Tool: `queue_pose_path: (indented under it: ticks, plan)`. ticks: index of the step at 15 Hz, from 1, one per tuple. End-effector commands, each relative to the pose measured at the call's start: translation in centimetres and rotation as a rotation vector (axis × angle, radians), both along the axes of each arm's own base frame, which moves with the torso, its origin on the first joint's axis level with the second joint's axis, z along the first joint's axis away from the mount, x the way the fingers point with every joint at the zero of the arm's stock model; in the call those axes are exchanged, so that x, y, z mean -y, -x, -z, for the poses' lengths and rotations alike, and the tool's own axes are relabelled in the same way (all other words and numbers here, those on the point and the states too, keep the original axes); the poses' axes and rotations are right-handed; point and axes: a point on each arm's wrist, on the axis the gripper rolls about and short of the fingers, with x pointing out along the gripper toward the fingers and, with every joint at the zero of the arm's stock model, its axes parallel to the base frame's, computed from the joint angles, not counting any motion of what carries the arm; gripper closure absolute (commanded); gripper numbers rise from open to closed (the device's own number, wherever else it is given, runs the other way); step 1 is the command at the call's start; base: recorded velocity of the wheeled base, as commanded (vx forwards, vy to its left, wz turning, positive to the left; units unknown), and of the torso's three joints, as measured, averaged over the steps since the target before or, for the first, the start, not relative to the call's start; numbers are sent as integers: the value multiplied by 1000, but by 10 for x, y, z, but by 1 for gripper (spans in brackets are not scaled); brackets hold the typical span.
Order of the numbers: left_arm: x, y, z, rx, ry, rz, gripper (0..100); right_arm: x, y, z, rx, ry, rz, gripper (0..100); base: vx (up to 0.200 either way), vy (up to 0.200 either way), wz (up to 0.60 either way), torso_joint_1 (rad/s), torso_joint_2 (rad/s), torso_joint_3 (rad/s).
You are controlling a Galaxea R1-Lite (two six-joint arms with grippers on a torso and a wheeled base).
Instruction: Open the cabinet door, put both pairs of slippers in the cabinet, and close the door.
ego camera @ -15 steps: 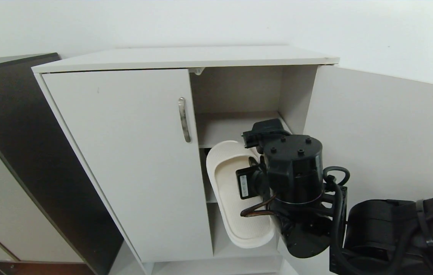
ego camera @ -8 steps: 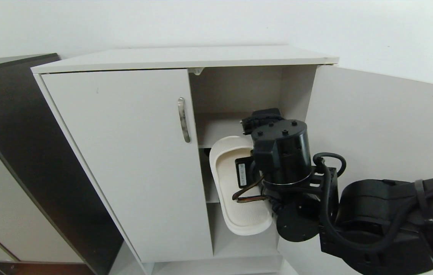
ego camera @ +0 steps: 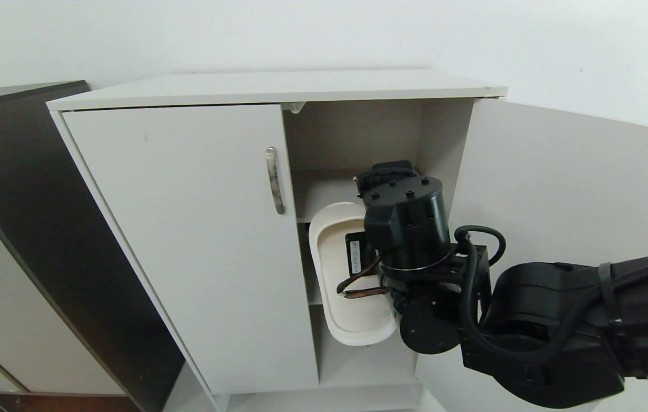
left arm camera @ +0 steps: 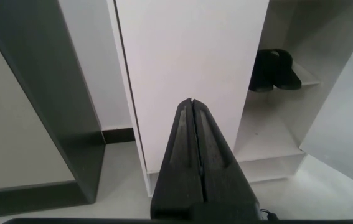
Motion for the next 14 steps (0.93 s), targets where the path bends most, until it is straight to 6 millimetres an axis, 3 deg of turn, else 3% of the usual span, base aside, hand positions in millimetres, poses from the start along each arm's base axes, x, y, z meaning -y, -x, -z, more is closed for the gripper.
queue_pose_path:
  ticks: [1,10,14]
  plan:
    - [0,0,0,-1,1,-2,100,-2,-1,2,-2,4,0,100,200,0,0,-7,2,7]
    - [0,0,0,-1,1,-2,100,-4,-3,4,-3,5,4,100,200,0,0,2,0,2]
    - [0,0,0,-1,1,-2,100,-9,-9,7,2,6,5,100,0,0,0,0,0,0]
